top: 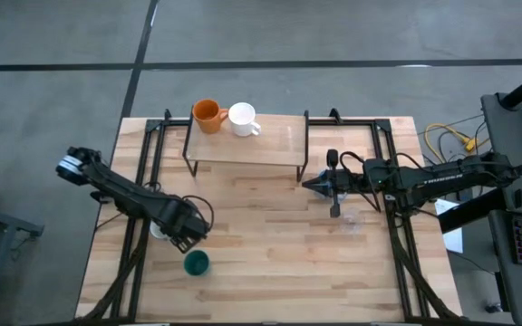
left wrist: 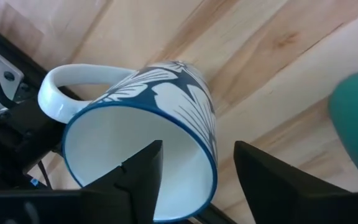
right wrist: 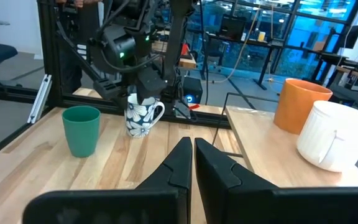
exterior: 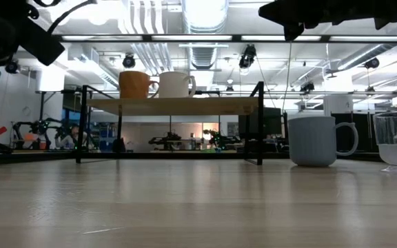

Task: Stack small to large cups/mugs on shelf
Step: Put the blue patterned mug on the shelf

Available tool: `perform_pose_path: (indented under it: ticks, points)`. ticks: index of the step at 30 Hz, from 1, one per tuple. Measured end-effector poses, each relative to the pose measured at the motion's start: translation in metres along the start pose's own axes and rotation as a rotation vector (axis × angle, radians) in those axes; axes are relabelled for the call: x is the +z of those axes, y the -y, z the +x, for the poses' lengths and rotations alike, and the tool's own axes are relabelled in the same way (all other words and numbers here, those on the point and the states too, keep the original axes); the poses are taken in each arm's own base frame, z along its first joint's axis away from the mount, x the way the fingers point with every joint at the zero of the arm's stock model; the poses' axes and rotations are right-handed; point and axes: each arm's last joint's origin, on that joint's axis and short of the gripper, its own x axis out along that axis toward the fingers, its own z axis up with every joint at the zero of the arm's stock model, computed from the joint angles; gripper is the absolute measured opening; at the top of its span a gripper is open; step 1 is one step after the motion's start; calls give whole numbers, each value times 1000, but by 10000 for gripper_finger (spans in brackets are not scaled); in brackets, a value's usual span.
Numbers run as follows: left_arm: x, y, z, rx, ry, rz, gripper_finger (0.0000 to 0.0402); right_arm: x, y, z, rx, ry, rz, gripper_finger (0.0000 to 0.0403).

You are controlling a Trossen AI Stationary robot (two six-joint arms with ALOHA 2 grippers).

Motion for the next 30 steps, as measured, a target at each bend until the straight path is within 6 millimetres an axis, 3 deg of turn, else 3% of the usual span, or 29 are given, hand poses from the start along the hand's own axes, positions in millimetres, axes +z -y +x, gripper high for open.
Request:
perform_pose_path:
  ticks: [16, 30]
  points:
    - [-1, -1, -3, -13, 1, 19, 12, 0, 0, 0, 0, 1, 0, 12]
    - [-1, -1, -7, -20, 8, 22, 1, 0, 0, 0, -1, 1, 0, 12]
